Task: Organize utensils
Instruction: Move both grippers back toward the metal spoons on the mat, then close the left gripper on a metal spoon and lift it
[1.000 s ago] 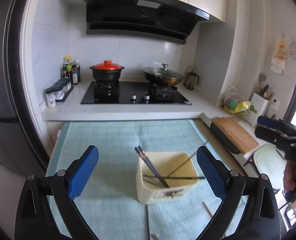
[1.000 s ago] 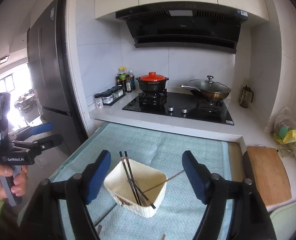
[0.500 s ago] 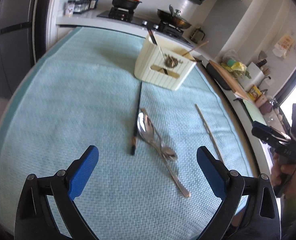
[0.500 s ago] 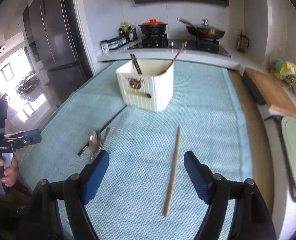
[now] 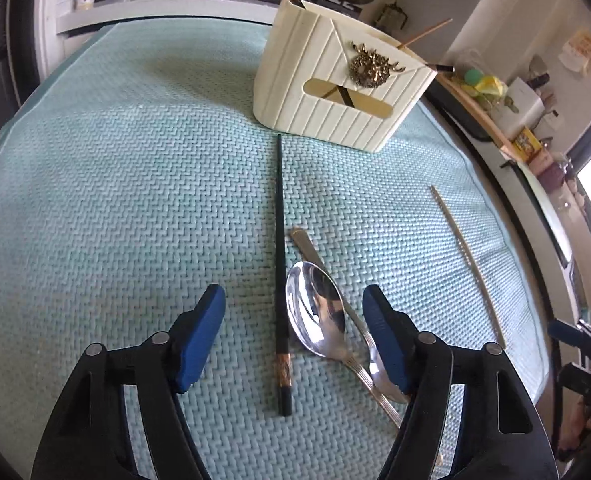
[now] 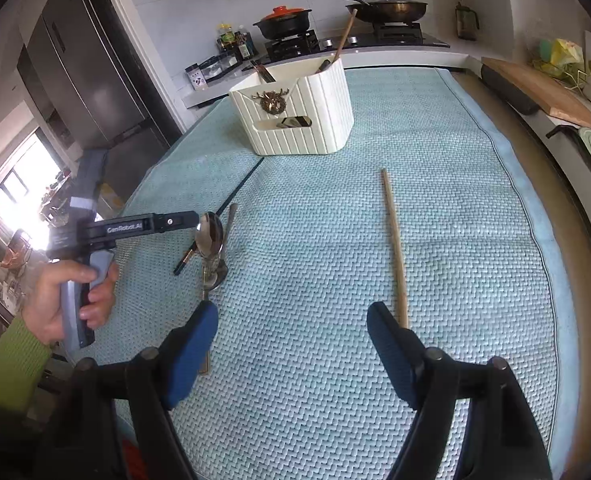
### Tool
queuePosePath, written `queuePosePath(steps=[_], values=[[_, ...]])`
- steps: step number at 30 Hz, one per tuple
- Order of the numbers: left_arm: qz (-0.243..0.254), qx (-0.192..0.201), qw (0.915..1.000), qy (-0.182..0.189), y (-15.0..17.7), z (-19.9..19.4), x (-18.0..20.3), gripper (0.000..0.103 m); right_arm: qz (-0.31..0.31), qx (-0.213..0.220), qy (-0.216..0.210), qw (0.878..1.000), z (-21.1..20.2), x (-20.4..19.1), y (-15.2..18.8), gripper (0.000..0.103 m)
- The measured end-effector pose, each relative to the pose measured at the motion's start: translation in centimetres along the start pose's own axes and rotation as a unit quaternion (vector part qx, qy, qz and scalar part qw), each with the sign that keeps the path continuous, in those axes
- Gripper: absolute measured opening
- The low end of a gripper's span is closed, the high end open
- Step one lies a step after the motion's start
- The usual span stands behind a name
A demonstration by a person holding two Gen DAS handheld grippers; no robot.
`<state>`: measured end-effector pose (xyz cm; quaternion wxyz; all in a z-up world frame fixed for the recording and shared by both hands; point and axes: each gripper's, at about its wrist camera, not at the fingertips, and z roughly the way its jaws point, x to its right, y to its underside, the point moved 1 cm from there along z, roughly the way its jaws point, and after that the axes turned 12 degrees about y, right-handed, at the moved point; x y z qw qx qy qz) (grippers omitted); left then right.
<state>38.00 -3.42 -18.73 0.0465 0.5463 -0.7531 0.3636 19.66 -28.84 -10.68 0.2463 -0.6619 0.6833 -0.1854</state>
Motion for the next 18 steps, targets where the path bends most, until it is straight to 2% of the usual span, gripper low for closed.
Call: queuePosePath(steps=[2,4,6,11,13,15,18], values=[[0.016,-0.010,0.9998,-0.008,-0.3,0.8,0.1,0.057,0.002,-0.006,0.005,1.000,0.2,0.4,0.3,0.079],[0.036,-0.017,0.9991,-0.014,-0.5,1.4,0.4,0.040,0.004,-0.012,0.008,1.000,0.3,0.7,0.5,0.079],[0.054,-0.028,0.9981,-0.012,-0.5,1.9,0.9,0.033,0.006,-0.017,0.010,1.000,0.7,0.9,0.4,0.079],[0.066,-0.047,0.9966,-0.016,-0.2,2.8,1.1,0.033,0.002,-0.016,0.006,1.000,1.1,0.5,0.0,0.079],[0.060,-0.042,0.9973,-0.004,-0.3,2.6,0.8,0.009,-0.003,-0.009,0.006,1.000,0.9,0.0,-0.3,0.079],[0.053,-0.036,0.9979,0.005,-0.4,2.1,0.7,0.004,-0.011,-0.005,0.008,1.000,0.8,-0.6,-0.6,0.079],[0.059,-0.028,0.9978,0.008,0.0,1.1,0.7,0.002,-0.023,-0.009,0.008,1.000,1.1,-1.2,-0.5,0.079]])
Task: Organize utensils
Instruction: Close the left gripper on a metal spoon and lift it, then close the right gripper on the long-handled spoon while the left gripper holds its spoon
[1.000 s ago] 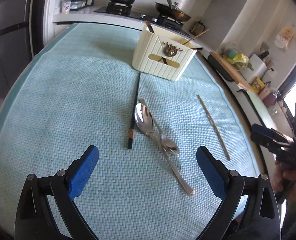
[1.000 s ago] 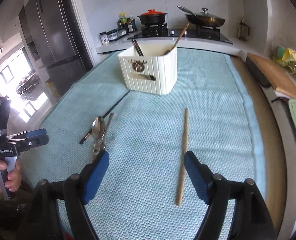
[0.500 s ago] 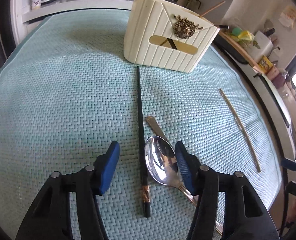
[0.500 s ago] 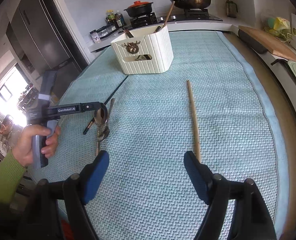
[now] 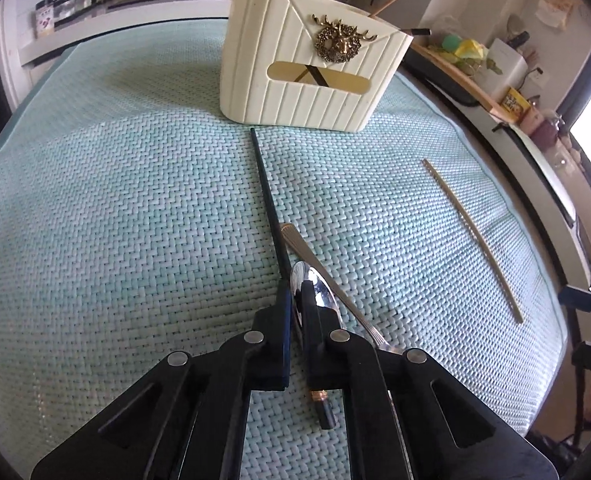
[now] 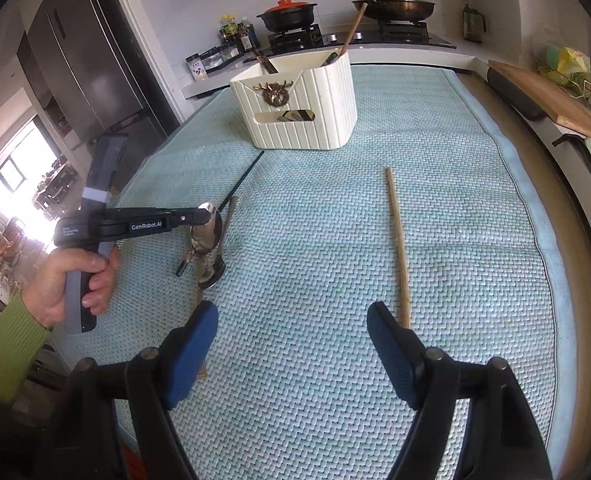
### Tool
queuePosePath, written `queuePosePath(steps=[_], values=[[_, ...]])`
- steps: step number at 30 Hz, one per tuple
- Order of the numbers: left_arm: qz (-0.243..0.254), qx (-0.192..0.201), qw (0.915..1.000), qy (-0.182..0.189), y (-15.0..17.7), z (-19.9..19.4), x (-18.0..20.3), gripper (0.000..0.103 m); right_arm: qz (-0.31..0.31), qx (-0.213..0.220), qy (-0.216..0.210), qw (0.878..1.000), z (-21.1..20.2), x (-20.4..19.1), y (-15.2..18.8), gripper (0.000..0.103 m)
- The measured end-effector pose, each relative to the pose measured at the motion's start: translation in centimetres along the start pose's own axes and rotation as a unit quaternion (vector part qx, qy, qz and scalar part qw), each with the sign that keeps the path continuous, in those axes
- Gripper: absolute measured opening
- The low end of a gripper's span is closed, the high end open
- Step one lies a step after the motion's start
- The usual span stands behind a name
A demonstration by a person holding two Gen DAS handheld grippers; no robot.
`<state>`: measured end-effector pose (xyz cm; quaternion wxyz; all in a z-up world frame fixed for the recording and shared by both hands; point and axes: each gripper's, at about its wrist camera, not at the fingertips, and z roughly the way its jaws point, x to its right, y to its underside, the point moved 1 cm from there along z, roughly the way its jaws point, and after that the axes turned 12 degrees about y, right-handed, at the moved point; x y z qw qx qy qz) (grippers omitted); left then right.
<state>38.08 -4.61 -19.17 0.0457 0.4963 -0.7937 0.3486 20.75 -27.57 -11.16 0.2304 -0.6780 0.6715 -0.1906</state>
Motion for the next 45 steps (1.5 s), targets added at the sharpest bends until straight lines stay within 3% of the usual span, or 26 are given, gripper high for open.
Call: queuePosePath(steps=[7,12,14,17,22,24,25,26,30,35,38,42,45], values=[[-0.028,0.044,0.9986,0.009,2.7,-4.7,-0.8,0.001,-0.040,-0.031,-0.021,0.998,2.6,-2.9,0.7,0.077],[-0.063,0.082,0.9946,-0.009,5.3,-8.7,-2.2,0.001,-0.067,-0.064,-0.077,0.993,5.4,-6.4,0.5,0.052],[-0.080,0.098,0.9919,-0.012,6.3,-10.2,-2.9,0.001,-0.045,-0.084,-0.104,0.990,6.8,-7.3,0.4,0.042],[-0.098,0.115,0.9883,-0.017,7.4,-11.9,-3.9,0.001,0.011,-0.111,-0.129,0.985,9.0,-7.8,0.2,0.041],[-0.110,0.130,0.9853,-0.014,8.2,-12.8,-4.6,0.001,0.104,-0.120,-0.143,0.977,10.6,-7.3,-0.4,0.041],[-0.110,0.131,0.9852,-0.012,8.4,-12.8,-4.7,0.001,0.116,-0.122,-0.141,0.976,10.9,-7.5,-0.6,0.038],[-0.111,0.130,0.9852,-0.012,8.4,-12.6,-4.8,0.001,0.109,-0.119,-0.129,0.978,10.9,-7.8,-0.7,0.032],[-0.112,0.128,0.9853,-0.011,8.5,-12.5,-4.9,0.001,0.098,-0.116,-0.109,0.982,11.0,-8.4,-0.9,0.020],[-0.118,0.124,0.9851,-0.010,9.1,-12.5,-5.3,0.001,0.099,-0.105,-0.079,0.986,11.4,-9.1,-1.2,0.004],[-0.141,0.121,0.9827,-0.002,10.1,-13.8,-7.0,0.002,0.105,-0.091,-0.078,0.987,10.7,-8.8,-1.2,0.002],[-0.135,0.094,0.9864,0.000,10.5,-13.5,-7.9,0.011,0.102,-0.078,-0.066,0.989,10.1,-7.9,-1.1,0.003],[-0.125,0.060,0.9901,0.022,10.8,-11.9,-8.0,0.032,0.103,-0.075,-0.059,0.990,9.7,-6.4,-1.1,0.003],[-0.118,0.040,0.9921,0.014,10.8,-10.3,-7.9,0.032,0.107,-0.072,-0.055,0.990,9.7,-5.5,-0.9,0.002]])
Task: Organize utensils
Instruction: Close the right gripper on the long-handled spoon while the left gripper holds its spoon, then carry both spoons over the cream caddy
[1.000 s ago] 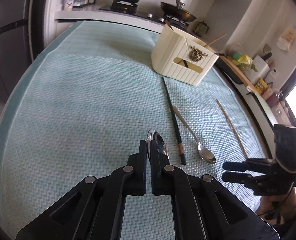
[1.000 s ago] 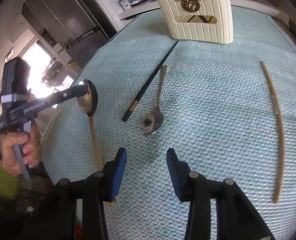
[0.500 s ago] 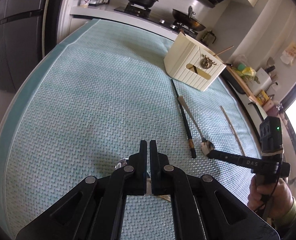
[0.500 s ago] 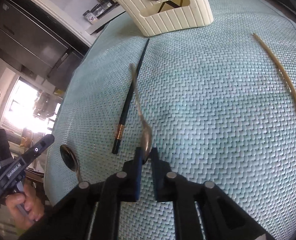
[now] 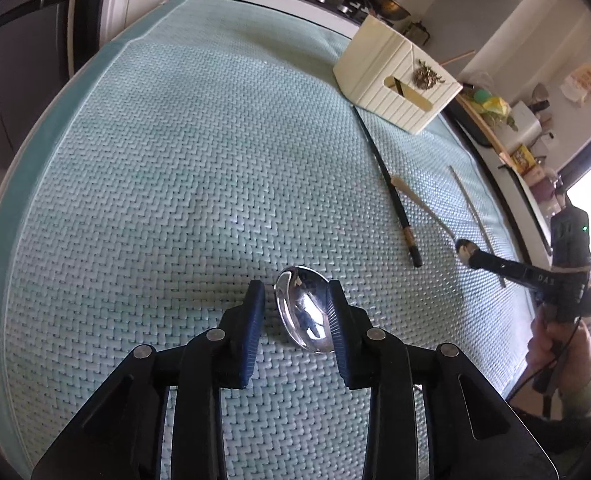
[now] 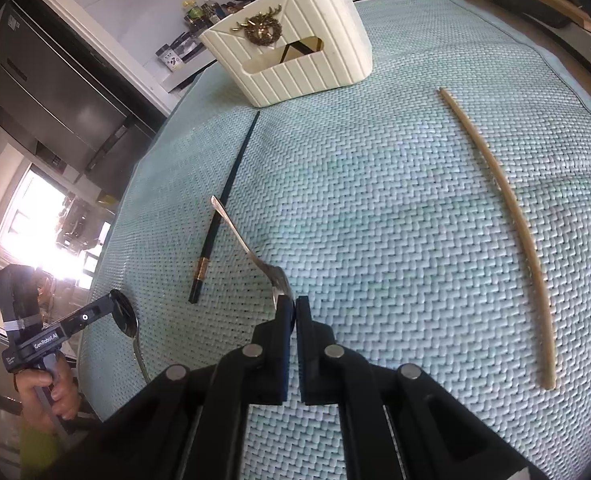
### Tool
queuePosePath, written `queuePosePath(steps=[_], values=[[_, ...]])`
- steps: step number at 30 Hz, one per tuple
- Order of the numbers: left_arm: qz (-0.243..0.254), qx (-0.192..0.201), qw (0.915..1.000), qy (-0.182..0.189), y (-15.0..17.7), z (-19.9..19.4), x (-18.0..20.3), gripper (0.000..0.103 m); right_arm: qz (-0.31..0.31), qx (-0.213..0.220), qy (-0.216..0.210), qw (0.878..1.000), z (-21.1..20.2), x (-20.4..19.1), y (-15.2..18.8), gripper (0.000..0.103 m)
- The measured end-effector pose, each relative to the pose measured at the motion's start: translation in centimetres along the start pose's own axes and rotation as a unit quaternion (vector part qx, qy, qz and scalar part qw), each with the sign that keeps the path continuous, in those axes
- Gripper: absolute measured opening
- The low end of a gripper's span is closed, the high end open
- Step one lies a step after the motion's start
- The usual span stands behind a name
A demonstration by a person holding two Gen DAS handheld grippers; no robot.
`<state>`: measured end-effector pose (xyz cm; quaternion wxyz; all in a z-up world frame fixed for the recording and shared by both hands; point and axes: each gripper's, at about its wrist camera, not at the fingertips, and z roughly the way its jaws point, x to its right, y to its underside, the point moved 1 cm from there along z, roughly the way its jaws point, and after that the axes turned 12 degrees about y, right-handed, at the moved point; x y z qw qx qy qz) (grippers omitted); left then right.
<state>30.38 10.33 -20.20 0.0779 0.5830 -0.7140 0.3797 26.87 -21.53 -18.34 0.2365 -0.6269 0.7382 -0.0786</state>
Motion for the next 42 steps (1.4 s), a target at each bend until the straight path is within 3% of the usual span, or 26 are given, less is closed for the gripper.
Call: queuePosePath(steps=[3,4,6,14,21,29,42], values=[[0.002,0.002,1.0000,0.002,-0.1,0.7,0.2,0.026,-0.002,0.003,0.002,1.000,-0.4,1.0,0.0,0.003],[0.003,0.001,1.0000,0.002,-0.2,0.8,0.3,0.011,-0.005,0.003,0.004,1.000,-0.5,1.0,-0.1,0.003],[0.003,0.003,1.0000,0.008,-0.4,0.9,0.6,0.005,-0.014,0.009,0.010,1.000,-0.8,1.2,0.0,0.003],[0.030,0.050,0.9982,-0.013,-1.9,-2.1,4.0,0.002,-0.046,0.053,0.023,0.997,-4.5,2.0,-0.9,0.003],[0.077,0.088,0.9926,-0.031,-3.6,-5.1,8.0,0.002,-0.070,0.091,0.039,0.993,-8.0,1.9,-2.0,0.003],[0.099,0.118,0.9872,-0.042,-5.5,-7.0,10.3,0.002,-0.110,0.124,0.060,0.984,-11.6,2.3,-3.4,0.003],[0.133,0.162,0.9769,-0.045,-12.5,-10.9,13.7,0.002,-0.171,0.190,0.081,0.963,-18.6,0.9,-10.2,0.003]])
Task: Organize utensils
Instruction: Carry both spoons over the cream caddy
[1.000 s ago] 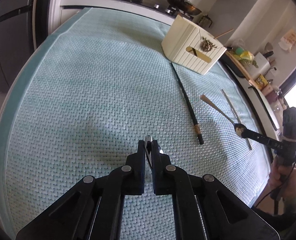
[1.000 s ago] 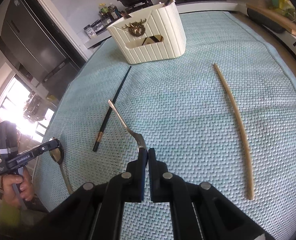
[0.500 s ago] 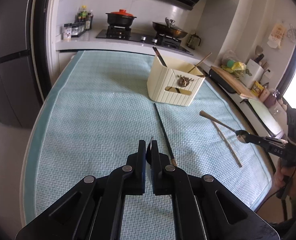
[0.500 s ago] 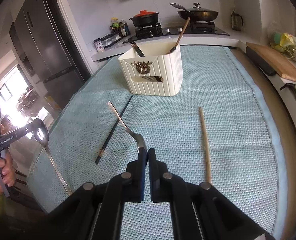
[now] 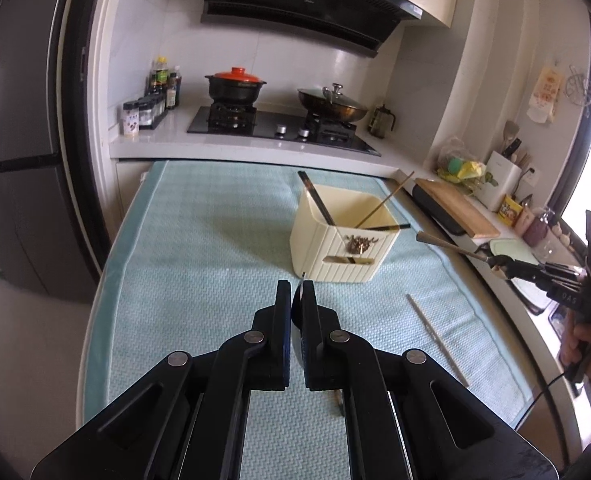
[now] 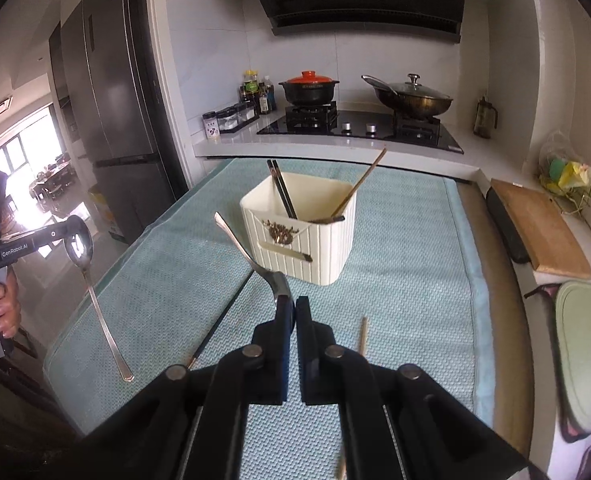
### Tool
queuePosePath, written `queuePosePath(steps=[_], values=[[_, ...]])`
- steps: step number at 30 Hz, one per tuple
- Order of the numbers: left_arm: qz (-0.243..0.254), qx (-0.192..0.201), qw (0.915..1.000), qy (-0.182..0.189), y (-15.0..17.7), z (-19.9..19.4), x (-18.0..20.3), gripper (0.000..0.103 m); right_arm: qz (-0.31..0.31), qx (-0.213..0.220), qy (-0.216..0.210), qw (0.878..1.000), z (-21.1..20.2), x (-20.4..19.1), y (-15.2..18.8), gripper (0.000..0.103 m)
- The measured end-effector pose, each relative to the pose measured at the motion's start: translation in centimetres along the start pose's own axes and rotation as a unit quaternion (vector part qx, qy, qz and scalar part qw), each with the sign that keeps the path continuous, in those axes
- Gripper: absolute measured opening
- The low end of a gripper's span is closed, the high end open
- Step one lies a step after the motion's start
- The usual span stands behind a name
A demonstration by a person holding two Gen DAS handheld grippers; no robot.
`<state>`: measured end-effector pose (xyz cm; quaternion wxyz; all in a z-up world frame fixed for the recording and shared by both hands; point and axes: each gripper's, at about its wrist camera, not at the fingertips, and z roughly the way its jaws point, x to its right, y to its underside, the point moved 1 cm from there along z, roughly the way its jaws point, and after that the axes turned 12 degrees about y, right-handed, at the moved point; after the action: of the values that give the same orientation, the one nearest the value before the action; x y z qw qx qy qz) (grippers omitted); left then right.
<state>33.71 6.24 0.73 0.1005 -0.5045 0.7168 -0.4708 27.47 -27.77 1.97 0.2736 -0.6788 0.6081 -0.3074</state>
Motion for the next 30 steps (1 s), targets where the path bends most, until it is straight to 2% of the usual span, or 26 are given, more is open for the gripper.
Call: queuePosePath(steps=[11,17,24,30], values=[[0.036,0.041,0.9985,-0.002,-8.3,0.0,1.3,0.002,-0.057,0.022,0.023,0.998,-0.9,0.4,-5.7,0.003],[0.056,0.044,0.9974,-0.010,-11.6,1.8,2.4,0.002,-0.067,0.028,0.025,0.997,-0.6,0.8,-7.8,0.003],[0.076,0.042,0.9961,-0.016,-15.2,4.8,4.1,0.002,-0.056,0.019,0.018,0.998,1.4,1.7,-10.4,0.003],[0.086,0.063,0.9941,-0.019,-20.4,6.3,5.1,0.002,-0.061,0.010,0.027,0.998,3.9,2.2,-13.6,0.003]])
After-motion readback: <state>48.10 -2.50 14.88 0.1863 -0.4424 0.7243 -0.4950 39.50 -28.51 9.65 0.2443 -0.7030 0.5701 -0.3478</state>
